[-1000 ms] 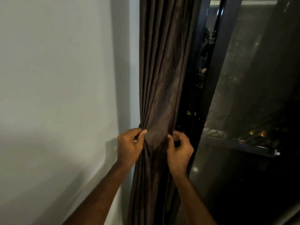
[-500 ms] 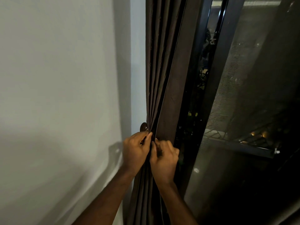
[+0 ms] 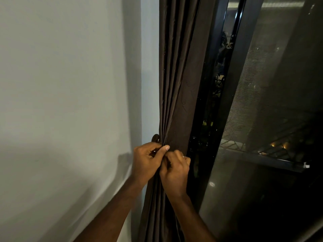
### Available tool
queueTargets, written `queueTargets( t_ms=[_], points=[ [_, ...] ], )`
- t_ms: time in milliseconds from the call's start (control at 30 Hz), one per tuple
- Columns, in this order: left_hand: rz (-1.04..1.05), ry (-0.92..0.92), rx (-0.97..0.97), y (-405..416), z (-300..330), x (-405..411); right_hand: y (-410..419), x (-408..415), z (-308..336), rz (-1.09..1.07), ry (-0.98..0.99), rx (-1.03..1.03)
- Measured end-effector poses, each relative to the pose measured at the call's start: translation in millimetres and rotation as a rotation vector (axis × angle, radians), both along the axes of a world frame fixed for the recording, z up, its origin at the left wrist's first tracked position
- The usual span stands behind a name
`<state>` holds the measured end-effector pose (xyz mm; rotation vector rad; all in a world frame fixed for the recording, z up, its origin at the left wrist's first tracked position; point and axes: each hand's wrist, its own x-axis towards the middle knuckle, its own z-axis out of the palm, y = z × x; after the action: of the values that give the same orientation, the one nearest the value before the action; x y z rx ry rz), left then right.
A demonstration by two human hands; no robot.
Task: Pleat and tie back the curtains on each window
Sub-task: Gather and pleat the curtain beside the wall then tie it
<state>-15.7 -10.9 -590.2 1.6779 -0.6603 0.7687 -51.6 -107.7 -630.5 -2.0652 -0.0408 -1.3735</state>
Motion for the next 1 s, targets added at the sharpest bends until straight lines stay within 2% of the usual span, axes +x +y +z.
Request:
queueTargets(
  t_ms=[133,200,300,400,467,667,733,833,1000],
  points=[
    [0.026,-0.005,-0.008,6,1,3,-3,-1,0,0.144,0.069,-0.019],
    [0.052,-0.034,0.014,13,1,6,-14,-2,4,0.188,0.065,0.192],
    [0.074,-0.055,0.013,19,1,9,-46,5,15,0.091,0.051,0.589],
    [0.072,-0.053,0.007,18,0,10,-68,21,22,0.246,0.244,0.729],
    [0.074,-0.054,0.011,17,-1,9,-71,26,21,0.296,0.279,0.684],
    [0.125,-0.078,0.013,10,-3,8,-56,3,13,-0.041,0.007,0.636],
    [0.132,-0.082,0.027,8,-6,8,-47,-4,8,-0.108,-0.066,0.485],
    [0.124,-0.057,0.036,5,-8,10,-24,-9,4,-0.041,-0.069,0.242],
    [0.111,-0.063,0.037,1,-5,6,-4,-1,-4,-0.038,-0.030,0.078]
  ],
)
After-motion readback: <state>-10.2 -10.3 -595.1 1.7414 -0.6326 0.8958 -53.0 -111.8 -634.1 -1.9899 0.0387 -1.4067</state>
